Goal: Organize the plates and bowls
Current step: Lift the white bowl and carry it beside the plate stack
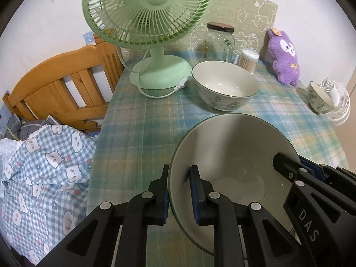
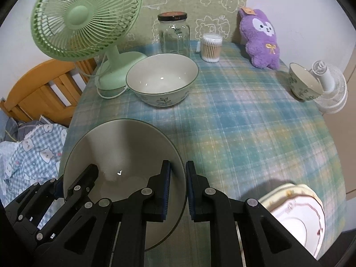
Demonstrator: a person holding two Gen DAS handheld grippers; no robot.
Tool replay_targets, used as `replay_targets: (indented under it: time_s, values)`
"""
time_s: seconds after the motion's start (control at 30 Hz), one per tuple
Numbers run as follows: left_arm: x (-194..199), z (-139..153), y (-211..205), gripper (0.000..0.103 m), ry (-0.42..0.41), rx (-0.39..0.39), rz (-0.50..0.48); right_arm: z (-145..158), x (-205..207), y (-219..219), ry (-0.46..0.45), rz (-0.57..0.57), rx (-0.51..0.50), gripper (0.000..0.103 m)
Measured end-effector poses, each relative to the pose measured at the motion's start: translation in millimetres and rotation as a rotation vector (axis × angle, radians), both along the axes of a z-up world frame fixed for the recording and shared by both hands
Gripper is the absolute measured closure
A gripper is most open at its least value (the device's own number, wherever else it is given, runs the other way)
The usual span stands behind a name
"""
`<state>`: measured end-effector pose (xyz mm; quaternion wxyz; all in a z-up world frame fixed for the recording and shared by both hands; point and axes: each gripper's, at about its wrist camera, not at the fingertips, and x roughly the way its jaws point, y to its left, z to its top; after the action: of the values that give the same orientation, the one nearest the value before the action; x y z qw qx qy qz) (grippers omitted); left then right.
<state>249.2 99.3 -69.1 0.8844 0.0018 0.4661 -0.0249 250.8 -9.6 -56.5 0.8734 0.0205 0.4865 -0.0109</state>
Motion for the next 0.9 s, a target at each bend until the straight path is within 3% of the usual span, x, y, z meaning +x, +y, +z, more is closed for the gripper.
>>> replay_targets:
  time_s: [0.37,0.9]
  values:
    - [-52,13,-1,0.089,-0.022,-0.001,0.000,13,-59,-1,-0.026,0.013,-0.003,0.086]
    - [-106,-8,-3,0.089,0.015,-0.026,0.038,-10,-108,-7,0.019,0.026,0.020,0.086]
